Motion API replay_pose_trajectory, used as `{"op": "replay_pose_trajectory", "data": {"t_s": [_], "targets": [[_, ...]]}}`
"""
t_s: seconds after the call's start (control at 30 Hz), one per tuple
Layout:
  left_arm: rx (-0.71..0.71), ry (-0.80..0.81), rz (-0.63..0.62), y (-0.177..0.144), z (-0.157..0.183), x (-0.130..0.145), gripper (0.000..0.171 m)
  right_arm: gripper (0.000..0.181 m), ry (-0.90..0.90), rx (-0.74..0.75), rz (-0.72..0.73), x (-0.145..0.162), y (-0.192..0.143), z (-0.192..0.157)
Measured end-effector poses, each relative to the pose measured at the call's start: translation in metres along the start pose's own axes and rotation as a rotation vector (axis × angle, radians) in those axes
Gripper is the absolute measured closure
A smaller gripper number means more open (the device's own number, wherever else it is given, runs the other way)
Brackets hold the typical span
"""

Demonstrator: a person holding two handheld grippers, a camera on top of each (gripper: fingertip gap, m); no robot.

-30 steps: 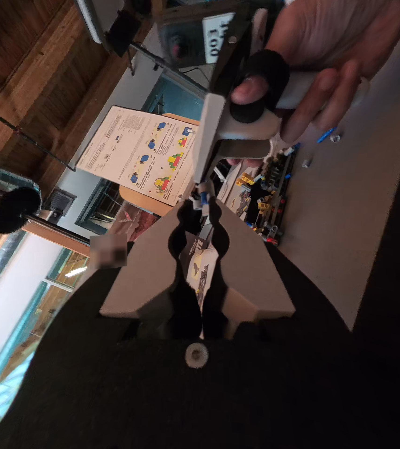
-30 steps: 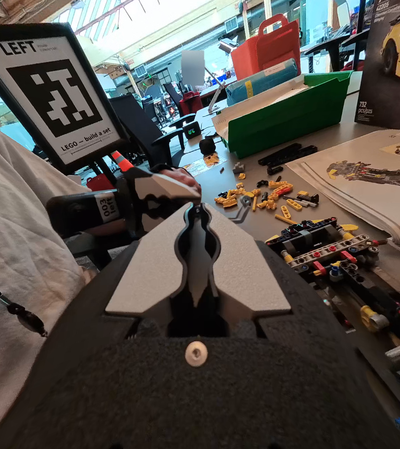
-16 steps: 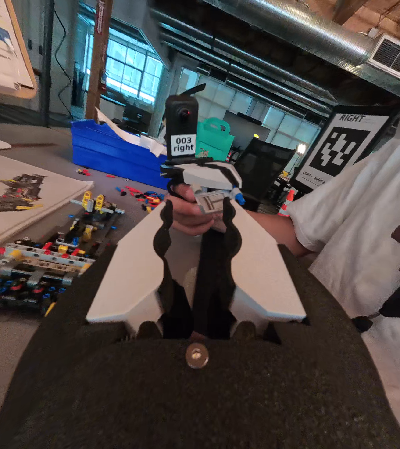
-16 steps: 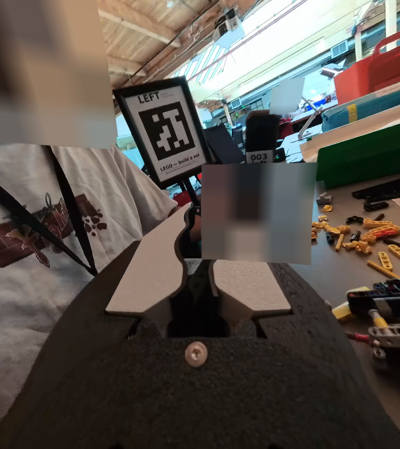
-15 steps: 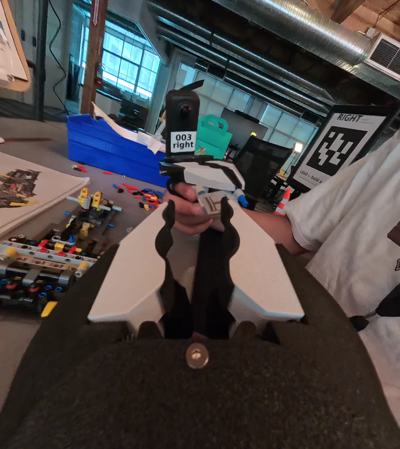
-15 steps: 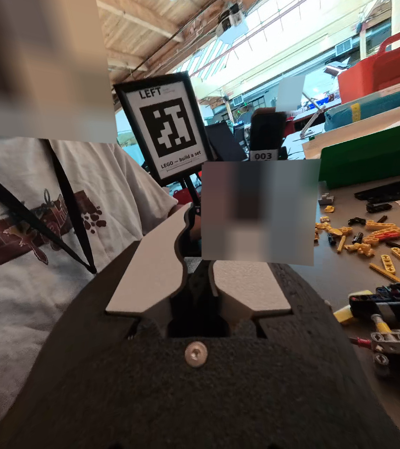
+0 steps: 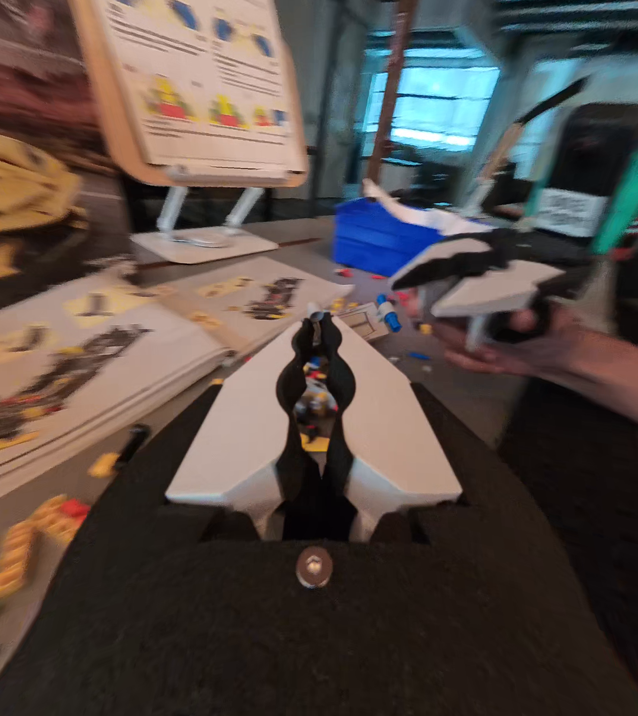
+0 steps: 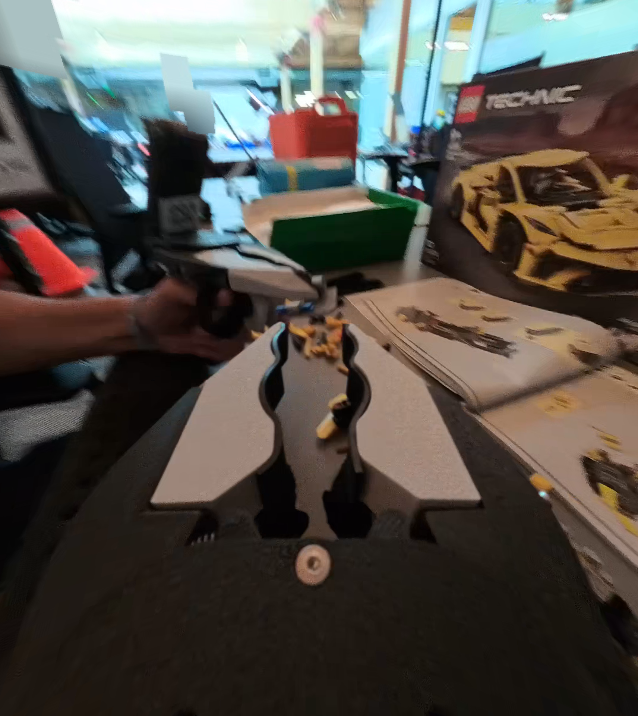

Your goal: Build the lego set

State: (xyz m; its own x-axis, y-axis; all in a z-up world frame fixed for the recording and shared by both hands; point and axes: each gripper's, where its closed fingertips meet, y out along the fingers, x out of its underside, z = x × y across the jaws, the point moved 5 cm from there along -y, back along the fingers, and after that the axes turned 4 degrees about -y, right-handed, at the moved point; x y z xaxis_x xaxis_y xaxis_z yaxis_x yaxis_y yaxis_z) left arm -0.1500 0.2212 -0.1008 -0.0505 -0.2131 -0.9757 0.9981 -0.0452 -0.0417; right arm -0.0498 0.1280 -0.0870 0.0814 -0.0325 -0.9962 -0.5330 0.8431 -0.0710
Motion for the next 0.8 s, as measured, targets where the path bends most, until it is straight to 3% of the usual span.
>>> {"op": "replay_pose_trajectory", "data": {"t_s": [0.1,0.23,0.47,0.8], "targets": [[-0.144,0.095,0.006,-0.002,-0.008,-0.002,0.171,0.145,-0.097,0.131,-0.114,0.008,0.015,-0.007],[-0.174,0.198,0.005,-0.001,-0.003,-0.002,0.17,0.142,-0.174,0.265,-0.19,0.009,0.035,-0.007],[-0.203,0.325,-0.021,0.002,0.004,0.002,0.17,0.156,-0.204,0.266,-0.205,0.009,0.039,-0.011],[-0.17,0.36,-0.033,0.003,0.007,0.005,0.17,0.156,-0.241,0.254,-0.234,0.016,0.037,-0.009]]}}
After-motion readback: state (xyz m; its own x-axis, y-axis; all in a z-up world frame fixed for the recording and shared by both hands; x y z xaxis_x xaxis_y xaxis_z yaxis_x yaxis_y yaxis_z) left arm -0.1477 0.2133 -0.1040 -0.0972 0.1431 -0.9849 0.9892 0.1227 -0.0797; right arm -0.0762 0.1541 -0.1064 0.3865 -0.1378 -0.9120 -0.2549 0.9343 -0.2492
